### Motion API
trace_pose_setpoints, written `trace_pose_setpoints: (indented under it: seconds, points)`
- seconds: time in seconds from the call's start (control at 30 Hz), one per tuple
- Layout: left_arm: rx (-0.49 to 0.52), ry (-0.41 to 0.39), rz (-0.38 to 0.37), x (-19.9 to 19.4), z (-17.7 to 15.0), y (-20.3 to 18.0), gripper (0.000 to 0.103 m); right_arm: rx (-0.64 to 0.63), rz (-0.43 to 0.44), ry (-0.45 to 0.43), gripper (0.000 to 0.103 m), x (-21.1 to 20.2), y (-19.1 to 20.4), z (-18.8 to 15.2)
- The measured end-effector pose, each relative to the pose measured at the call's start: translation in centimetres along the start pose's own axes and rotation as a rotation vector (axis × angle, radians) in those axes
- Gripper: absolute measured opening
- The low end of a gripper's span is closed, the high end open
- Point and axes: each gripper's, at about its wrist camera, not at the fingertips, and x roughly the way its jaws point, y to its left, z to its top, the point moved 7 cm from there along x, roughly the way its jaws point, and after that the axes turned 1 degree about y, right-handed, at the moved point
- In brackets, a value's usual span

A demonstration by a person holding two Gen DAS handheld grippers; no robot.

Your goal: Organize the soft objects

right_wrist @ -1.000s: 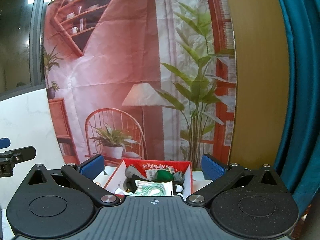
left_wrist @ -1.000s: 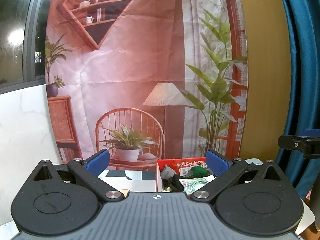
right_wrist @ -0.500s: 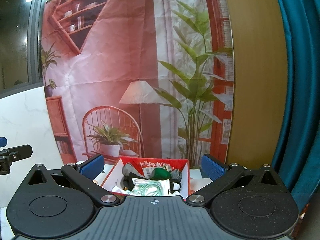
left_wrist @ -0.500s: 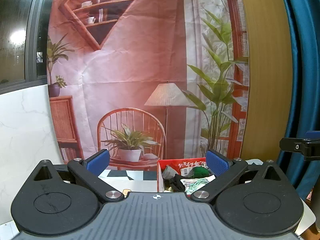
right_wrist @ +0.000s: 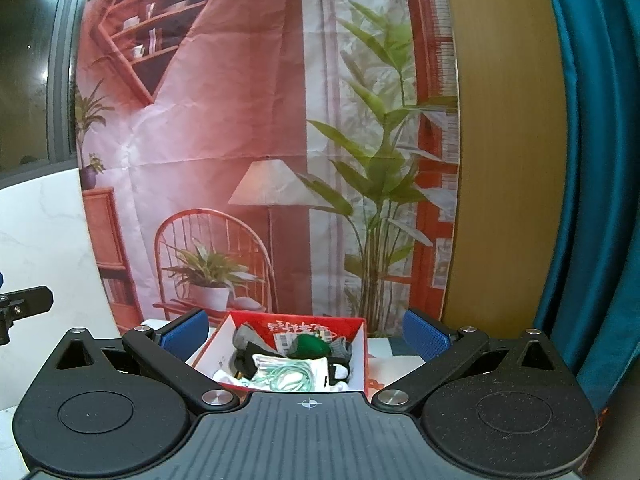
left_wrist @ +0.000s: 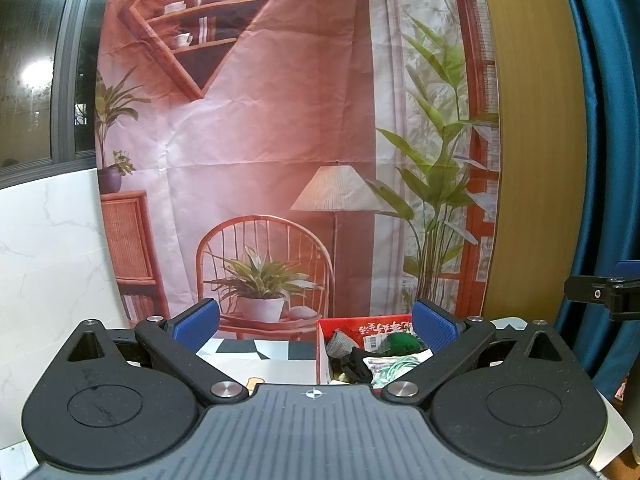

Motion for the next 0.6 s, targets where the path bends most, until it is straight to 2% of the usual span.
trace_pose_setpoints:
  seconds: [0.6]
  points:
    - [-0.010, 0.004, 0.004, 0.03, -0.14, 0.35, 0.103, -0.018, -0.037, 0.006, 0.103, 0.06, -0.32, -0.10]
